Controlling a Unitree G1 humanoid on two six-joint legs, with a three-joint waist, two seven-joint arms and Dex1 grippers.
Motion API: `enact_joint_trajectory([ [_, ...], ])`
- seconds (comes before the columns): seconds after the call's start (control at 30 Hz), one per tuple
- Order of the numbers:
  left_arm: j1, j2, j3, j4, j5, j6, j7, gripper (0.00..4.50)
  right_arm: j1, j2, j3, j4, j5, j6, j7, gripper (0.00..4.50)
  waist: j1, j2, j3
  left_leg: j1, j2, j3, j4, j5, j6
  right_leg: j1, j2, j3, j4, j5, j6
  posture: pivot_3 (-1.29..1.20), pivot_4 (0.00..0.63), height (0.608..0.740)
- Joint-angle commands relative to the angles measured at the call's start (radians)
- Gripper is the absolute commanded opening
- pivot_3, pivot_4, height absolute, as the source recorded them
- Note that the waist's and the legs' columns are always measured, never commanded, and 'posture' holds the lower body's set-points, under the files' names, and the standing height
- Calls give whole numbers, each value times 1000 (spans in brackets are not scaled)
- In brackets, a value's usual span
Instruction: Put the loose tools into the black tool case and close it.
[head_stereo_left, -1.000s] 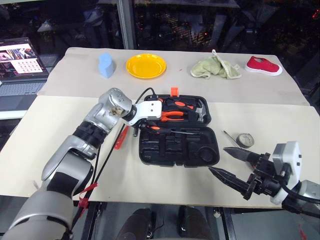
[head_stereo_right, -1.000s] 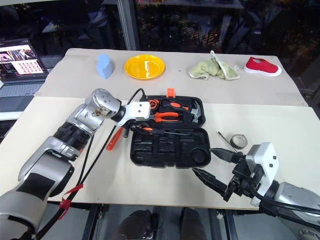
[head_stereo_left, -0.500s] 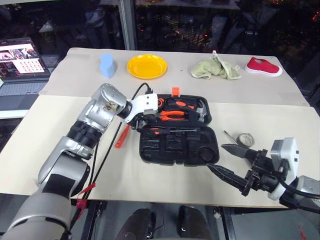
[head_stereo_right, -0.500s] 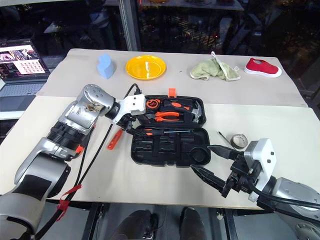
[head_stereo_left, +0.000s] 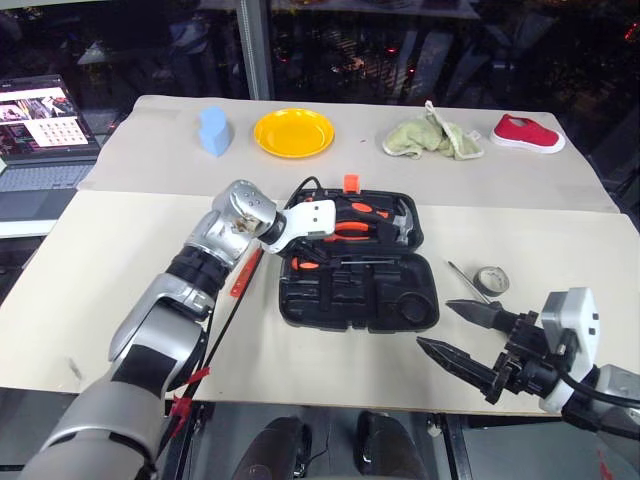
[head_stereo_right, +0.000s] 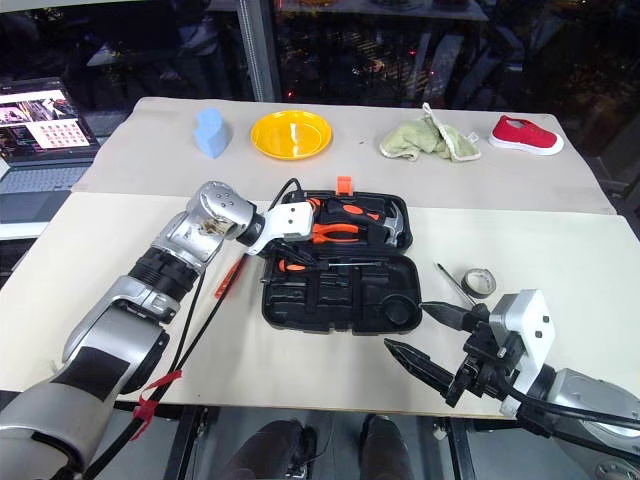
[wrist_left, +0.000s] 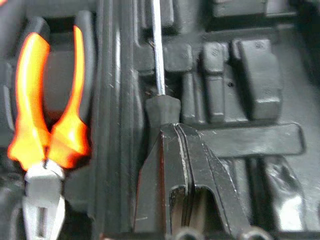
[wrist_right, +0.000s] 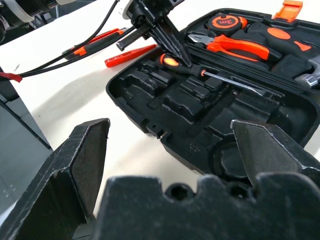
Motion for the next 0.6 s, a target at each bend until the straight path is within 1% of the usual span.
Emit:
enact_joint_trajectory([
  [0.03, -10, -4, -17, 15, 35, -59, 3, 19, -1, 2, -26, -27, 20, -29, -13, 4500, 0, 0, 0, 0, 0, 0, 0, 0, 0, 0, 0, 0, 0, 0, 0, 0, 150, 740],
  [0.13, -1, -15, -38, 63, 80, -133, 43, 19, -2, 0, -25, -27, 24, -31, -19, 4500, 0, 0, -1, 1, 0, 0, 0, 0, 0, 1, 0, 0, 0, 0, 0, 0, 150, 740],
  [0.2, 7, -19, -46, 75, 93, -162, 40, 19, -2, 0, -27, -27, 30, -32, -22, 4500, 1, -1, -1, 2, 0, 0, 0, 0, 0, 2, 0, 0, 0, 0, 0, 0, 150, 740],
  [0.47, 18, -47, -55, 107, 121, -217, 45, 19, -5, 6, -14, -10, 20, -37, -25, 4500, 2, 0, -6, 3, 0, 0, 0, -1, 2, 3, 0, 0, 0, 0, 0, 0, 150, 740],
  [0.6, -1, -53, -29, 130, 111, -227, 45, 19, -1, 14, -11, -2, 2, -39, -40, 4500, 3, -1, -8, 4, 0, 0, 0, -2, 3, 4, 0, 0, -1, 0, 1, 0, 150, 740],
])
